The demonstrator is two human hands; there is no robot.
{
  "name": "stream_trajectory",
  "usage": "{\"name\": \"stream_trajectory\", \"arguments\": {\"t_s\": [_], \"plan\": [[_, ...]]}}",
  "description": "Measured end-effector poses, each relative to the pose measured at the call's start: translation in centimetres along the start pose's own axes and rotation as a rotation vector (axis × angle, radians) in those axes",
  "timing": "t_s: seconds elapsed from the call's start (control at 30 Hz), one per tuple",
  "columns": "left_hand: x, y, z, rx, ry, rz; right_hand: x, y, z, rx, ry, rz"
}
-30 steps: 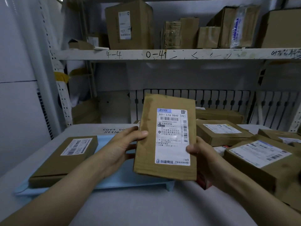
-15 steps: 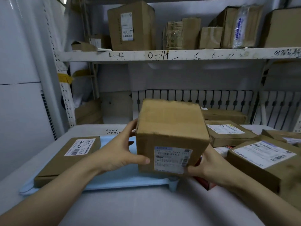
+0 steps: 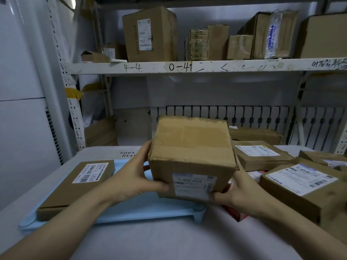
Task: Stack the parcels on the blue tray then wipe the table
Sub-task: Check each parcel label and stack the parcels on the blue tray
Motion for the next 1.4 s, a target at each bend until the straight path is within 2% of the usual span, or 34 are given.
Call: {"name": "stream_trajectory", "arguments": {"t_s": [0.1, 0.23, 0.43, 0.6, 0.7, 1.07, 1.17, 1.3, 1.4], "plan": [[0.2, -0.1, -1.1, 0.101, 0.091, 0.056, 0.3, -0.2, -0.4, -0.002, -0.051, 0.009], [0.4, -0.4, -1.5, 0.112, 0.285, 0.156, 0.7, -0.6, -1.3, -0.027, -0.012, 0.078], [0.1, -0.9, -3.4, 0.186, 0.645, 0.216, 1.6, -0.3, -2.4, -0.052, -0.244, 0.161], [-0.6, -0.7, -5.4, 0.325, 0.827, 0.272, 1.0, -1.0, -2.1, -0.101, -0.446, 0.195], [-1.1, -0.5, -5.9, 0.393, 0.812, 0.269, 0.6, -1.4, -1.8, -0.134, -0.572, 0.215], [-1.8, -0.2, -6.0, 0.457, 0.714, 0.241, 0.8, -1.2, -0.7, -0.234, -0.616, 0.270], [-1.7, -0.2, -6.2, 0.463, 0.679, 0.244, 1.7, -0.9, -0.7, -0.244, -0.561, 0.347], [-1.5, -0.1, -5.9, 0.430, 0.633, 0.252, 2.6, -1.0, -1.6, -0.174, -0.418, 0.335], [-1.2, 0.0, -5.4, 0.387, 0.634, 0.246, 3.0, -1.0, -1.4, -0.199, -0.335, 0.347]]}}
Point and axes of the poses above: each hand's wrist, its own y-axis away from the middle knuckle, its own x-axis out of the back of the hand, z = x × y, the point moved 9 cm from there along -y, towards the middle knuckle, and after that the axes turned 3 degrees about y, right-handed, at the moved point
